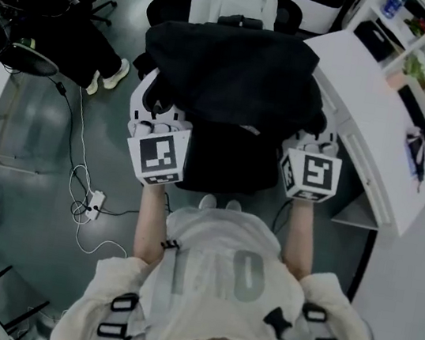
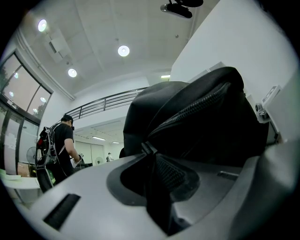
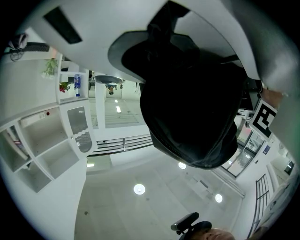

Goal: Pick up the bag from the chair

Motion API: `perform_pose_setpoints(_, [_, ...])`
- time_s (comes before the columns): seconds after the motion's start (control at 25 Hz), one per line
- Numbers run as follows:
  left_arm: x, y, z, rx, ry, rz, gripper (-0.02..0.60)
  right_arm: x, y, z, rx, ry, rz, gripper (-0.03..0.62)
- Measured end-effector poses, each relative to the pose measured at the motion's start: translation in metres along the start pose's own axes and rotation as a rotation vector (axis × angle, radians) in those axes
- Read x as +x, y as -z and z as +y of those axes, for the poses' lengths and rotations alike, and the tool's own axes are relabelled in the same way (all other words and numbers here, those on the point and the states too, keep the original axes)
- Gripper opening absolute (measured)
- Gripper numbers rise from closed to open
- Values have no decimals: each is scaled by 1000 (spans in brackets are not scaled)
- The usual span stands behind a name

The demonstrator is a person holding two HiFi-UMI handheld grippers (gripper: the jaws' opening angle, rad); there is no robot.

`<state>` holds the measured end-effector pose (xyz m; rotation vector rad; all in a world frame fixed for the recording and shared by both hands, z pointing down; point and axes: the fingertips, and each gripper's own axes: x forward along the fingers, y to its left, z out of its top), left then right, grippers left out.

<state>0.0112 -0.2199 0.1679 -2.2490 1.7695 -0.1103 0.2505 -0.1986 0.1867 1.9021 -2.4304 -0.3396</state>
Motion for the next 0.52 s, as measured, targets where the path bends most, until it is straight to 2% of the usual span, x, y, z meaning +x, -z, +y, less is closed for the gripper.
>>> perform_pose_setpoints(0.52, [6, 4, -2, -5, 18, 5, 57, 2, 4, -3, -2, 9, 19, 48])
